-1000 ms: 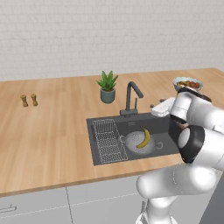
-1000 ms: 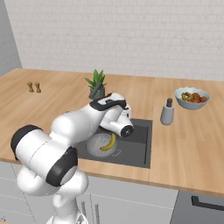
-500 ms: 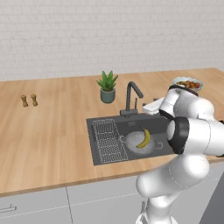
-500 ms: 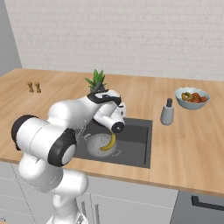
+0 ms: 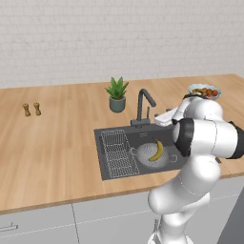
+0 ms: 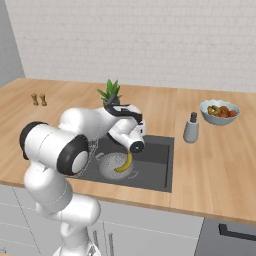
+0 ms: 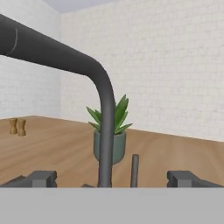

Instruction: Put the colander in the sink, put the banana in the colander, and turn on the sink faucet and pour water over the colander.

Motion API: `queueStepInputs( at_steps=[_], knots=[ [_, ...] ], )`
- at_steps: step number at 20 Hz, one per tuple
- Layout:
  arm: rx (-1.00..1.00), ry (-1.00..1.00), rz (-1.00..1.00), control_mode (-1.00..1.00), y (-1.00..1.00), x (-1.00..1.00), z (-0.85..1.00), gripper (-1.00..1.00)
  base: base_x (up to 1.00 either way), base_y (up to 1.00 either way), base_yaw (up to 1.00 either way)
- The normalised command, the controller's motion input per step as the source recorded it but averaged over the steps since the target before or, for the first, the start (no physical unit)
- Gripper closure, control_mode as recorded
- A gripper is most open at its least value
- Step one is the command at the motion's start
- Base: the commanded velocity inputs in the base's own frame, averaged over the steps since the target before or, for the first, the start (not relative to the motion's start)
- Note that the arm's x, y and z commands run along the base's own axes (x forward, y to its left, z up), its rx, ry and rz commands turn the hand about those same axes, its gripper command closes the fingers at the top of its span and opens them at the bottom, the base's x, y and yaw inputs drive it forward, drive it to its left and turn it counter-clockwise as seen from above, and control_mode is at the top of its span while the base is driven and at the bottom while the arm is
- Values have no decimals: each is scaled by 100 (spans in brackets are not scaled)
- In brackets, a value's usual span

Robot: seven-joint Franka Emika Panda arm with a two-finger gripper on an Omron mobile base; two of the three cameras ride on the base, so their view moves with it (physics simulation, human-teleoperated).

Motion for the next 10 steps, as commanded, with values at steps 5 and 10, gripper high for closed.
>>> queueStepInputs(
  at_steps=[5, 10],
  knots=[
    [0, 0, 0, -100, 0, 14, -2, -100, 0, 0, 0],
    [0, 0, 0, -100, 0, 17, -1, -100, 0, 0, 0]
  ],
)
